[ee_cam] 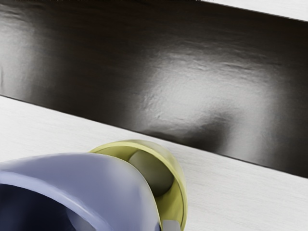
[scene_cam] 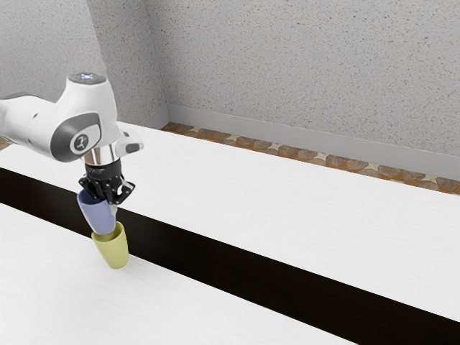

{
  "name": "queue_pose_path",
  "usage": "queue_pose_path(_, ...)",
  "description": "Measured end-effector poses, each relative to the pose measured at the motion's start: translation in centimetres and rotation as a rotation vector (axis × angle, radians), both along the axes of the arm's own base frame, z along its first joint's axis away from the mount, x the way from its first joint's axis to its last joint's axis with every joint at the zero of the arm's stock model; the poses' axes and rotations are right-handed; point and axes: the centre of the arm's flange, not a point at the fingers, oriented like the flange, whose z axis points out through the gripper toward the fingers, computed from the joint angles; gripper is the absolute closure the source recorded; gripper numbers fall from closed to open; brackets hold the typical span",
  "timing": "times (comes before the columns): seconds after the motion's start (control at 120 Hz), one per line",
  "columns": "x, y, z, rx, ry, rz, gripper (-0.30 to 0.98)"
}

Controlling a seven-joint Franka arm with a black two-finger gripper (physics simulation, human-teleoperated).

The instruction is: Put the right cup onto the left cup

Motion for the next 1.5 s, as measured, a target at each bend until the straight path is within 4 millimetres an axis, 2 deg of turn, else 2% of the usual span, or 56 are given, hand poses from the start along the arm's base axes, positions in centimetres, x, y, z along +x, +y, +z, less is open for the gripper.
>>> queue_pose_path(0.133, -0.2, -0.1, 0.0, 0.0, -0.01, 0.0, 0.78)
queue_pose_path(0.592, 0.3, -0.2, -2.4, -0.005, -0.003, 0.0, 0.78)
queue_pose_path(0.667, 0.4, -0.2, -2.5, -0.008, -0.005, 0.0, 0.67)
queue_pose_path(0.8, 0.5, -0.2, -2.8, -0.011, -0.006, -0.001, 0.4)
queue_pose_path(0.883, 0.6, -0.3, -2.7, -0.011, -0.008, -0.004, 0.27)
queue_pose_path(1.067, 1.0, -1.3, -1.1, -0.006, -0.029, -0.025, 0.11)
queue_pose_path(1.167, 1.1, -2.1, -0.4, -0.004, -0.032, -0.041, 0.07)
queue_pose_path(1.333, 1.3, -2.4, 0.6, 0.001, -0.037, -0.045, 0.03)
queue_pose_path(1.417, 1.8, -2.8, 2.0, 0.005, -0.047, -0.05, 0.02)
queue_pose_path(1.5, 2.7, -3.4, 4.4, 0.01, -0.068, -0.059, 0.01)
